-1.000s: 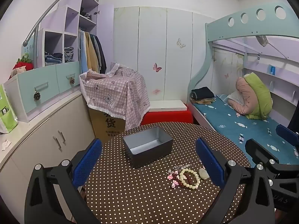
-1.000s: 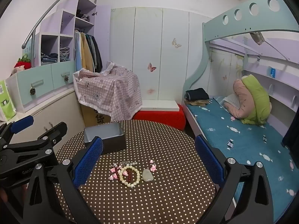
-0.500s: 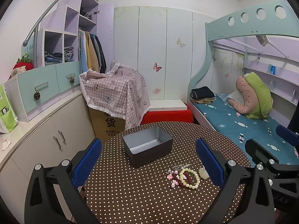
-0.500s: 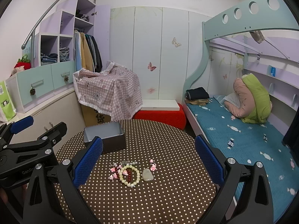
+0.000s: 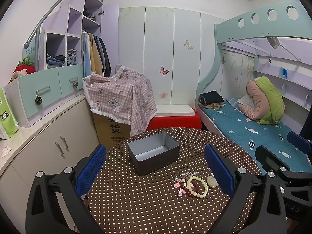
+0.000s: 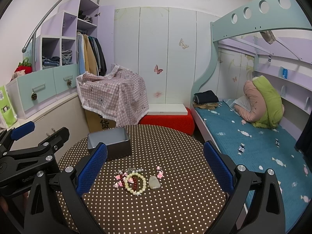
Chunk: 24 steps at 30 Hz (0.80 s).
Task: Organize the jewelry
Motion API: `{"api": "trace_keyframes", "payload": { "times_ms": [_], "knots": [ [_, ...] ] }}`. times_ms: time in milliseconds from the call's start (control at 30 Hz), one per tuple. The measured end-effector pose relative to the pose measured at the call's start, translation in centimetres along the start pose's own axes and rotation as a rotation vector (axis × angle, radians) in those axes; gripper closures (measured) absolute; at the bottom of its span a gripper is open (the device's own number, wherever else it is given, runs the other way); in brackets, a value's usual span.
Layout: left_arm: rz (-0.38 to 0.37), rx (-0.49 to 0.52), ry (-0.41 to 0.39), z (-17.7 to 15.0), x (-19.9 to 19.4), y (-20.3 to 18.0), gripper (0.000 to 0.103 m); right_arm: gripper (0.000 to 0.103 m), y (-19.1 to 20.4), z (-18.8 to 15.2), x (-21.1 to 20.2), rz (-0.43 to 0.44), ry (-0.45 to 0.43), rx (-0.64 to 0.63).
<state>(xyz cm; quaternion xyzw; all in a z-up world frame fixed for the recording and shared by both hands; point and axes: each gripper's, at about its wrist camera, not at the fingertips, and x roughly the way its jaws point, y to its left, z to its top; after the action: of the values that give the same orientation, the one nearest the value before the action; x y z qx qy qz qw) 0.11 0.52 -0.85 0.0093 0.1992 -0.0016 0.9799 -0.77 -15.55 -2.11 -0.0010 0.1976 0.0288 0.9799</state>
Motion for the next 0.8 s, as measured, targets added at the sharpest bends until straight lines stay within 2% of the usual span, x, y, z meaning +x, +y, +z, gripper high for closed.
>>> {"api": "trace_keyframes", "payload": {
  "times_ms": [800],
  "knots": [
    [0.004, 0.009, 0.007, 0.26, 0.17, -0.08, 0.007, 0.007, -0.51, -0.67, 0.60, 0.003, 0.013, 0.004]
  ]
}}
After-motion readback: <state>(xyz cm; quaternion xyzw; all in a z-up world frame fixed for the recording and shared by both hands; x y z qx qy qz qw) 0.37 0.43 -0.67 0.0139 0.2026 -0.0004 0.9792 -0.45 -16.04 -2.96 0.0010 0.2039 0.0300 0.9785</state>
